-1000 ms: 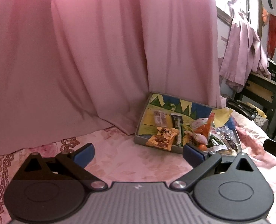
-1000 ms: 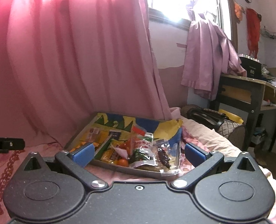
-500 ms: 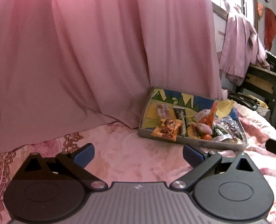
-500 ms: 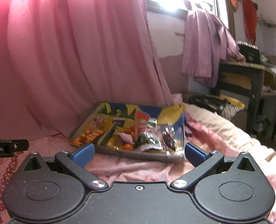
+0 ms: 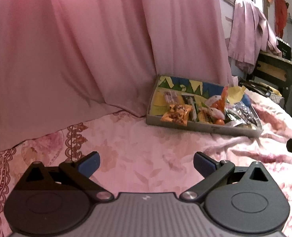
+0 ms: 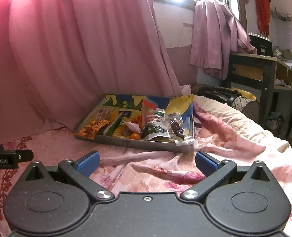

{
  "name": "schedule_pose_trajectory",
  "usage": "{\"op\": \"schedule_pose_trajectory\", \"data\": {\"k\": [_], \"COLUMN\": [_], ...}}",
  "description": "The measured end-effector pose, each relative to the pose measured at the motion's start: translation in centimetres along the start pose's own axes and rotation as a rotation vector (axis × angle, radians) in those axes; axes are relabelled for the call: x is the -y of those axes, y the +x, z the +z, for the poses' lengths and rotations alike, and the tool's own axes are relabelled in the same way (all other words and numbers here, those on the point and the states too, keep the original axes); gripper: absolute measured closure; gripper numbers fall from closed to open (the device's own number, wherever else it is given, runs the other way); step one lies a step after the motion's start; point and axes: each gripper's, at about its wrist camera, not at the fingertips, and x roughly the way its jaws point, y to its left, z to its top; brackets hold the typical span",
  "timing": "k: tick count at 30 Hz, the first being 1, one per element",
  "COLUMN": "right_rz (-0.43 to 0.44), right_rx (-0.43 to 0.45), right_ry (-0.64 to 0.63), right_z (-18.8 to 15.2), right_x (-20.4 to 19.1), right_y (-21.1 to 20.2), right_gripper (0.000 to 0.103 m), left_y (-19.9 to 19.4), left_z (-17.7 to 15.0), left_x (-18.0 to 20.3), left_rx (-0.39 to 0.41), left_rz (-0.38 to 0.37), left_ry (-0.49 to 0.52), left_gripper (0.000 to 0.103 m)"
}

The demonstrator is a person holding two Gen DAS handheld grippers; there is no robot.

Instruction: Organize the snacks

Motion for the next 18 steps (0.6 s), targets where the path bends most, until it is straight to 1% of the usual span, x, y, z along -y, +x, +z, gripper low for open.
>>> {"op": "schedule_pose_trajectory", "data": {"k": [8, 18], "right_rz": [-0.005, -0.005], "right_rx": [-0.01, -0.041], "right_ry": [0.031, 0.043], "right_z": [-1.2, -2.1], "right_x": [0.1, 0.0], "right_y": [-0.6, -0.4], "right_gripper": [0.001, 0.001], "left_y": [-0.2, -0.5], "left_z": [-1.0, -1.4], "left_x": [0.4, 0.9], "left_rx": [-0.015, -0.007], "left_rz": [-0.021, -0.014], "left_ry": [0.011, 0.026], "left_gripper": [0.0, 0.0]}}
